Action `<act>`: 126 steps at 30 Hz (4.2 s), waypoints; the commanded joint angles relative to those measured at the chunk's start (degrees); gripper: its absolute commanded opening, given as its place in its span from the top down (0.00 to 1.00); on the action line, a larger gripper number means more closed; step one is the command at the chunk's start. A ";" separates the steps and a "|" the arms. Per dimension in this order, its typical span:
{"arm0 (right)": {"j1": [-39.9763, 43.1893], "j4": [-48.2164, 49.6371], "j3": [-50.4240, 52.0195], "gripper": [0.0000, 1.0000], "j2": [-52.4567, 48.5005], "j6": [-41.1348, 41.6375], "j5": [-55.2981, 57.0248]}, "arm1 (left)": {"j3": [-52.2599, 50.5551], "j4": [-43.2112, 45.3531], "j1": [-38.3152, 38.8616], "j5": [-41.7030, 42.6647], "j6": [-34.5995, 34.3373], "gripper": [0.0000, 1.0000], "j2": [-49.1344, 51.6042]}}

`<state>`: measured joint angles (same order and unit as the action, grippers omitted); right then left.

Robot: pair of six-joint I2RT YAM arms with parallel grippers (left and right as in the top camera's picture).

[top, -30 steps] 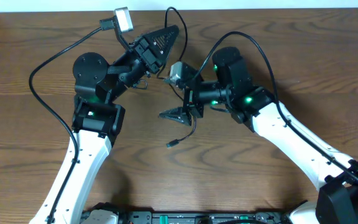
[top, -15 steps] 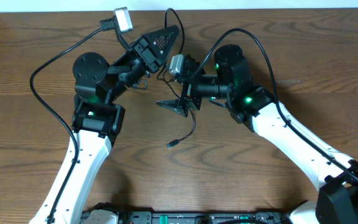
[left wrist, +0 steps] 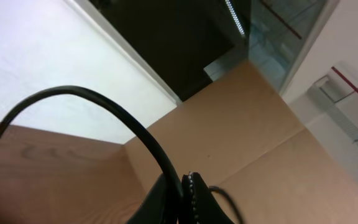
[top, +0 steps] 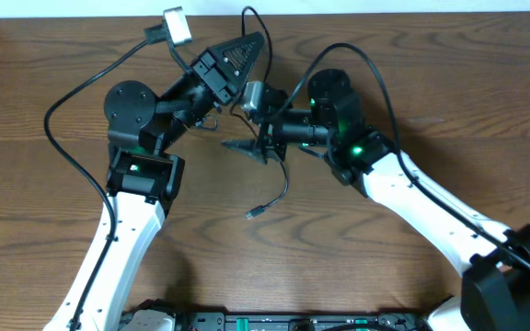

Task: Untangle cables

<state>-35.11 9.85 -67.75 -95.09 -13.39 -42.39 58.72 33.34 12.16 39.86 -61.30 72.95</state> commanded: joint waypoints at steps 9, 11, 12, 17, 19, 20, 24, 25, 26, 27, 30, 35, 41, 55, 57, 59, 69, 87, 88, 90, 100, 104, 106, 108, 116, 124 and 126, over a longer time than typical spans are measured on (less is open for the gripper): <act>0.33 -0.20 0.09 0.99 -1.77 1.79 -2.32 | 0.11 0.61 0.11 -0.96 -0.31 0.91 -1.55; 0.35 -0.20 0.09 0.99 -1.77 1.77 -2.34 | 0.11 0.59 0.11 -0.94 -0.31 0.91 -1.55; 0.37 -0.07 0.09 0.99 -1.77 1.77 -2.34 | 0.11 0.59 0.11 -0.94 -0.31 0.91 -1.55; 0.35 0.02 0.09 0.99 -1.77 1.79 -3.02 | 0.11 0.59 0.11 -0.96 -0.26 0.91 -1.55; 0.55 -0.02 0.09 0.99 -1.77 1.99 -3.80 | 0.11 0.55 0.09 -0.96 0.35 0.87 -1.55; 0.70 -0.02 0.09 0.99 -1.77 2.49 -4.22 | 0.11 0.33 -0.02 -0.94 1.03 0.85 -1.53; 2.54 -2.69 0.09 0.99 -1.75 2.62 -7.26 | 0.11 -1.86 -0.52 -0.90 2.54 0.84 -1.53; 3.04 -3.21 0.09 0.99 -1.75 2.64 -7.91 | 0.11 -1.97 -0.52 -0.92 2.54 0.84 -1.53; 3.56 -3.50 0.09 0.99 -1.75 2.64 -8.83 | 0.11 -1.95 -0.52 -0.94 2.54 0.84 -1.53; 4.15 -3.61 0.09 0.99 -1.75 2.67 -9.94 | 0.11 -1.97 -0.52 -0.94 2.58 0.84 -1.53; 5.68 -3.61 0.09 0.99 -1.66 4.42 -11.69 | 0.11 -3.06 -0.83 -0.90 5.35 0.78 -1.53; 9.44 -7.54 0.09 0.99 -0.81 10.25 -11.85 | 0.11 -10.78 -1.55 -0.90 14.60 0.62 -1.53; 16.00 -19.21 0.09 0.99 4.33 13.70 -12.41 | 0.11 -23.39 -1.53 -0.92 28.79 0.62 -1.51; 27.76 -44.41 -0.63 0.99 15.41 12.79 -0.24 | 0.11 -40.19 -0.76 0.17 37.81 0.67 -1.53; 28.22 -48.96 -1.60 0.99 15.85 12.07 6.45 | 0.11 -42.49 -0.13 0.17 39.52 0.67 -1.53; 28.46 -53.62 -3.54 0.99 15.91 12.04 14.43 | 0.11 -44.81 0.63 0.15 41.40 0.67 -1.53; 31.80 -69.24 -17.31 0.99 15.91 10.95 43.52 | 0.11 -50.25 3.45 -0.07 46.73 0.67 -1.53; 54.40 -53.53 -30.64 0.99 7.37 0.85 42.03 | 0.09 -51.98 6.67 -0.07 47.82 0.68 -1.49; 56.22 -51.10 -32.15 0.99 4.46 0.87 42.03 | 0.09 -52.33 7.52 -0.07 49.13 0.68 -1.49; 58.14 -48.96 -34.40 0.99 0.52 0.90 41.86 | 0.09 -52.59 8.57 -0.07 50.60 0.68 -1.46; 64.74 -52.85 -54.69 0.99 -24.20 1.09 42.29 | 0.09 -52.59 14.27 -0.07 53.92 0.68 -1.46; 67.08 -57.46 -66.62 0.99 -32.87 5.11 44.24 | 0.11 -52.35 16.92 -0.55 55.28 0.68 -1.46; 68.26 -60.00 -72.59 0.99 -36.70 7.89 46.90 | 0.09 -52.06 18.32 -1.62 55.28 0.68 -1.46; 69.64 -62.31 -77.22 0.99 -39.69 9.84 49.37 | 0.11 -51.78 19.67 -3.23 55.30 0.68 -1.46; 77.72 -64.76 -79.84 0.99 -41.86 17.73 56.04 | 0.11 -49.96 23.43 -4.59 57.02 0.68 -1.22; 78.03 -62.55 -80.98 0.99 -41.88 13.20 37.31 | 0.11 -49.33 23.45 -4.52 57.00 0.68 1.22; 75.71 -61.53 -80.96 0.99 -42.23 9.64 36.52 | 0.09 -49.48 23.69 -4.33 56.98 0.68 2.01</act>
<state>44.34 -52.51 -147.33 -136.51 1.08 1.10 58.52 -16.25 35.48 35.66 -5.48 73.60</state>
